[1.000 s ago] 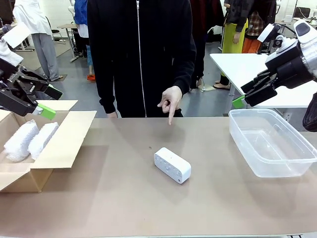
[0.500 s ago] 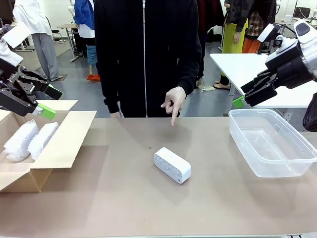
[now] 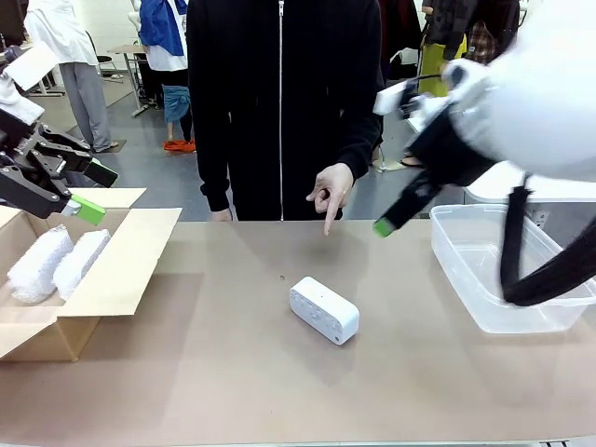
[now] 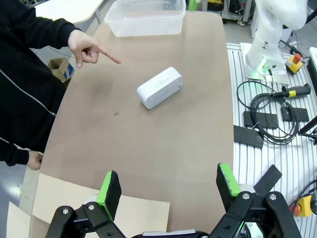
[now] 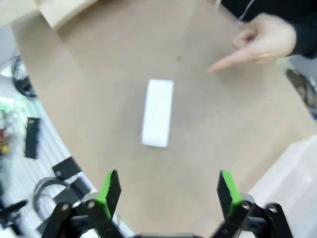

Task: Separate and place wrapped and unwrapped clocks.
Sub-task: Pick up the Digital clock indicated by the person.

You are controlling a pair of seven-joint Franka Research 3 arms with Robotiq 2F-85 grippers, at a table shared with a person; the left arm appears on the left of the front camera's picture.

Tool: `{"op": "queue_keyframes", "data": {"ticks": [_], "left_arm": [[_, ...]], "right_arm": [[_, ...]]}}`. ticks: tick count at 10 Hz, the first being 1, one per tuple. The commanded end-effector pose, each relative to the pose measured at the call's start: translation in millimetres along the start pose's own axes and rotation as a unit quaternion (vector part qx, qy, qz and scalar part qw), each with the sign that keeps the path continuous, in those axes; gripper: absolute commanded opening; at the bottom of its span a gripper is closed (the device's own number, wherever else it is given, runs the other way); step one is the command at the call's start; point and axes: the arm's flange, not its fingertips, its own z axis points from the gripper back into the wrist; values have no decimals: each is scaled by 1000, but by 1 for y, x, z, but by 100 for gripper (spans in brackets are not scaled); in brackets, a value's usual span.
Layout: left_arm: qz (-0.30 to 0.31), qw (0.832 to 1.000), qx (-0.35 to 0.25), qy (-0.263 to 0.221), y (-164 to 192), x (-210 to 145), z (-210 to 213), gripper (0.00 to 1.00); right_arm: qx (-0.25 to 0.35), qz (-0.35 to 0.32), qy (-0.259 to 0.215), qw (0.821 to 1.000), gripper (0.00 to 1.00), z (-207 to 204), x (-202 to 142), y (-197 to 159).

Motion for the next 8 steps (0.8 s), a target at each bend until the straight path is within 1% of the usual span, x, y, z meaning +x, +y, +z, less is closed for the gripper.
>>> {"op": "queue_keyframes", "data": {"ticks": [1, 2, 3, 4, 5, 6, 8], "left_arm": [[-8, 1000, -4, -7, -1, -1, 0, 100], [-8, 1000, -4, -7, -1, -1, 0, 100], [-8, 1000, -4, -7, -1, -1, 0, 100], [-8, 1000, -4, -7, -1, -1, 0, 100], [-8, 1000, -4, -7, -1, -1, 0, 100], [-8, 1000, -4, -7, -1, -1, 0, 100], [-8, 1000, -4, -7, -1, -1, 0, 100]], "right_arm": [[12, -6, 100, 995, 100, -21, 49, 28], [4, 9, 126, 992, 100, -48, 61, 41], [27, 31, 144, 989, 100, -77, 70, 45], [27, 20, 155, 987, 100, -103, 72, 43], [43, 28, 162, 985, 100, -124, 68, 40], [70, 35, 158, 984, 100, -140, 57, 36], [84, 55, 133, 986, 100, -160, 39, 27]]}}
